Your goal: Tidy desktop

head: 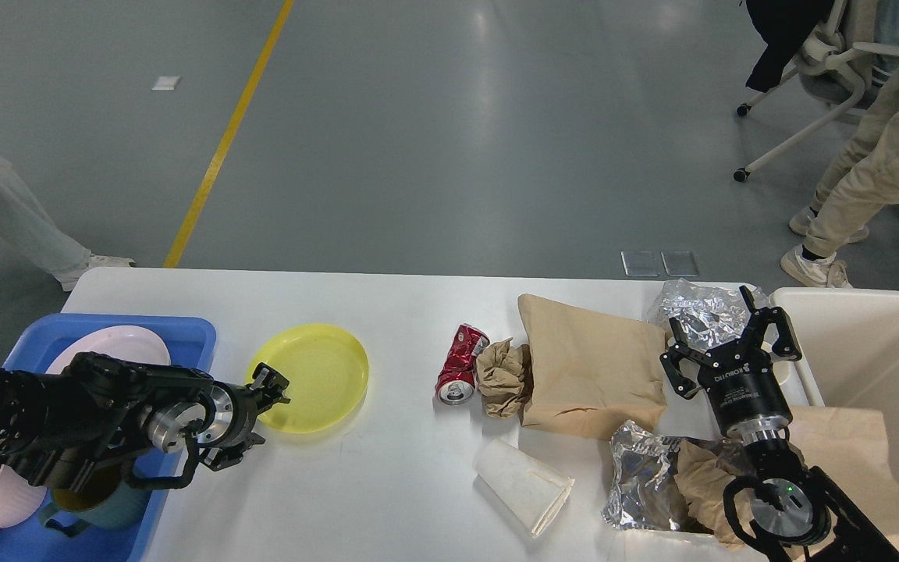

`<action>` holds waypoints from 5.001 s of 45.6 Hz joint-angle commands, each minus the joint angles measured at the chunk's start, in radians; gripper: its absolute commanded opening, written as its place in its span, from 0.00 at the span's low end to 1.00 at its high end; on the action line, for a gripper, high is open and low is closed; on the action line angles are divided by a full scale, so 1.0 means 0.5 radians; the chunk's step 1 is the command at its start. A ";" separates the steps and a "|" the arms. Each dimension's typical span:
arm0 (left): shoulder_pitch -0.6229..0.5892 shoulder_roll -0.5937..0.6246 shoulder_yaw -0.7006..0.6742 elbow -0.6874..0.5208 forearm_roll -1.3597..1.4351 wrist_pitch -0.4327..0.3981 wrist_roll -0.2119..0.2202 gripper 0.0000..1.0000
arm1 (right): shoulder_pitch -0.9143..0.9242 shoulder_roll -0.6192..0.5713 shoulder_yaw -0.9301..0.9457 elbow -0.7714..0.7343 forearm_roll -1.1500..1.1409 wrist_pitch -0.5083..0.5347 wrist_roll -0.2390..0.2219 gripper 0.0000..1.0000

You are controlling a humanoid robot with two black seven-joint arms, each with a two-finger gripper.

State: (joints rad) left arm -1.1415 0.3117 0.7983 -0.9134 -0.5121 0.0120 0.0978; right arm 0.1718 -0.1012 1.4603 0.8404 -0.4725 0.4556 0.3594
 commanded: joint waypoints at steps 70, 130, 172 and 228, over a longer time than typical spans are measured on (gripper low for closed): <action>-1.321 0.423 0.560 -1.278 -0.212 -0.027 0.007 0.00 | 0.000 0.000 0.000 0.000 0.000 0.000 -0.001 1.00; 0.102 0.662 0.069 0.728 0.343 -0.534 0.372 0.00 | -0.003 0.000 0.000 0.000 0.000 0.000 -0.001 1.00; 0.139 0.634 0.020 0.554 0.346 -0.493 0.400 0.42 | -0.003 0.000 0.000 0.000 0.000 0.000 -0.001 1.00; 0.003 0.812 0.023 0.428 0.337 -0.586 0.372 0.27 | -0.003 0.000 0.000 0.000 0.000 0.000 -0.001 1.00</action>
State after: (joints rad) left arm -1.1367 0.7141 0.8086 -0.6998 -0.3440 -0.2806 0.2916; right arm 0.1712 -0.1012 1.4603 0.8407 -0.4724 0.4556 0.3590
